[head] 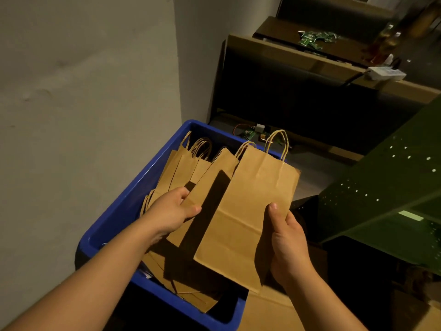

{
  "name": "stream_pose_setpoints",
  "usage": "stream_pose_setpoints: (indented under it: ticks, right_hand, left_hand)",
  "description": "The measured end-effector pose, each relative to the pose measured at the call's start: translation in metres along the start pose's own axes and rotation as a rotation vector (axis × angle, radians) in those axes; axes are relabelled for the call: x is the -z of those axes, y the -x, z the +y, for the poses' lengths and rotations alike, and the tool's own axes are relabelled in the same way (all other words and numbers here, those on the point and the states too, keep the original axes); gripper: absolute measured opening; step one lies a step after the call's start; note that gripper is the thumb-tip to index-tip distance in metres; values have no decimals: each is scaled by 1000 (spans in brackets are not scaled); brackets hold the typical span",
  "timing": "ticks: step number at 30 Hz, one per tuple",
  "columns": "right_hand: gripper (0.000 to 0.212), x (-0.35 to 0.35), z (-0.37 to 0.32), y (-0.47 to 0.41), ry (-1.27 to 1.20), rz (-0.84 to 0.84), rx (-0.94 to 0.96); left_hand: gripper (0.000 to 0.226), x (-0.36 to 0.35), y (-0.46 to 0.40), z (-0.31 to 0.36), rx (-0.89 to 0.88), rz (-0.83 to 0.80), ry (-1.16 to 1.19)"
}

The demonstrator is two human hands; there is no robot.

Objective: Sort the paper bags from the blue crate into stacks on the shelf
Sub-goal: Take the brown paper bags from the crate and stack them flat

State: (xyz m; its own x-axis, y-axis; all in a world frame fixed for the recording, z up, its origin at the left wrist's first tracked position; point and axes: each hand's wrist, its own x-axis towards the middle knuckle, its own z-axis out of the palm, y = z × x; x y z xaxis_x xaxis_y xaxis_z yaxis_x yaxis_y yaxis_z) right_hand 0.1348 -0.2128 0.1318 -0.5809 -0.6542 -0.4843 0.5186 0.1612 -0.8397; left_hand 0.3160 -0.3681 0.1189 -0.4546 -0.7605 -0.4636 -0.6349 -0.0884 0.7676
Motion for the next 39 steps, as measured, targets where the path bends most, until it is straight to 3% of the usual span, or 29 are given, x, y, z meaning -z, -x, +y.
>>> stream_pose_setpoints:
  ticks: [7, 14, 22, 26, 31, 35, 39]
  right_hand:
    - [25, -20, 1, -2, 30, -74, 46]
    - [28, -26, 8, -1, 87, -137, 112]
    - [27, -33, 7, -1, 246, -160, 88]
    - [26, -40, 7, 2, 299, -224, 65]
    - [19, -46, 9, 5, 319, -287, 29]
    - [31, -53, -1, 3, 480, -335, -8]
    - [25, -57, -19, -13, 521, -226, 80]
  left_hand:
    - [133, 11, 23, -18, -41, -62, 462]
    - [142, 9, 52, -12, -139, -60, 366]
    - [89, -6, 67, 9, 13, -38, 687]
    - [138, -8, 71, 9, 23, -108, 670]
    - [106, -6, 76, 10, 94, -24, 676]
    - [45, -1, 79, 2, 91, 26, 629]
    - [45, 17, 90, -17, 110, 54, 741]
